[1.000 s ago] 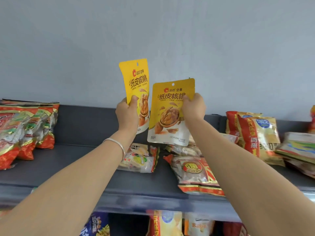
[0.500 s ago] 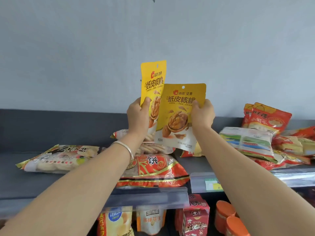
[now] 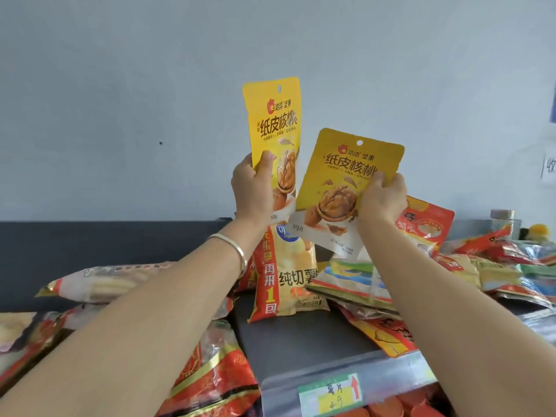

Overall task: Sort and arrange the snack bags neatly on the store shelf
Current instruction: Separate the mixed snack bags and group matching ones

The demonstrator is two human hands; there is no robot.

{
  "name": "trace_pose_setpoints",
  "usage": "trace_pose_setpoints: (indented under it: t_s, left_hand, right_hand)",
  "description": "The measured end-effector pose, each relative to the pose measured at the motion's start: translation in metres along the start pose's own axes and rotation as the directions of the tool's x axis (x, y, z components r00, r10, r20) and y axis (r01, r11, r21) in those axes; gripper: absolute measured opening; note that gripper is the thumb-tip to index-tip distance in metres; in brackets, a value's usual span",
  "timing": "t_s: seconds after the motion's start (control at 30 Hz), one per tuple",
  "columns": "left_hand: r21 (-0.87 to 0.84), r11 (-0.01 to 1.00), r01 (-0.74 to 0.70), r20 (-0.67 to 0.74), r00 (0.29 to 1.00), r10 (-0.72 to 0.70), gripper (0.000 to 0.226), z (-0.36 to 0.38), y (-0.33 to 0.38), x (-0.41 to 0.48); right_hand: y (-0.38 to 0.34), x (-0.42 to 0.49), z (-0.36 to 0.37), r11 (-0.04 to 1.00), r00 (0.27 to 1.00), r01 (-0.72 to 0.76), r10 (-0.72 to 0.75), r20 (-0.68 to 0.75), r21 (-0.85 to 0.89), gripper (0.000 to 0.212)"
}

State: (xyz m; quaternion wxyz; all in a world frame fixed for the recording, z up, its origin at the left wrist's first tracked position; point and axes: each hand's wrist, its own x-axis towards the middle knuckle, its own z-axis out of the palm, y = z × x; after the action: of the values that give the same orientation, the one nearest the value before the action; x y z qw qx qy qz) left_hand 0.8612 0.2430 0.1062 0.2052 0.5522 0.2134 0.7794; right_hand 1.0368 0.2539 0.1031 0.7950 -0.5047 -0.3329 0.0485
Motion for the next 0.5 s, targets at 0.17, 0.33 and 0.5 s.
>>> trace_pose_setpoints:
  t_s: [0.17,0.33,0.5]
  left_hand:
    - [-0.018,1.0,0.008,0.044,0.999,-0.007,0.016,0.038,-0.027,0.004]
    - [0.098,0.995,0.0,0.07,0.998,-0.007,0.015,0.074,-0.058,0.006]
    - [0.298,0.952,-0.073,0.024,0.997,0.069,0.013,0.101,-0.078,0.012]
  right_hand:
    - [0.022,0.044,-0.002,0.992,0.985,-0.075,0.09,-0.148,0.101,0.019]
    - [0.055,0.084,0.008,0.994,0.995,-0.093,0.096,-0.04,0.062,0.02]
    - [0.072,0.12,0.024,0.973,0.964,-0.158,0.115,0.24,0.168,0.032]
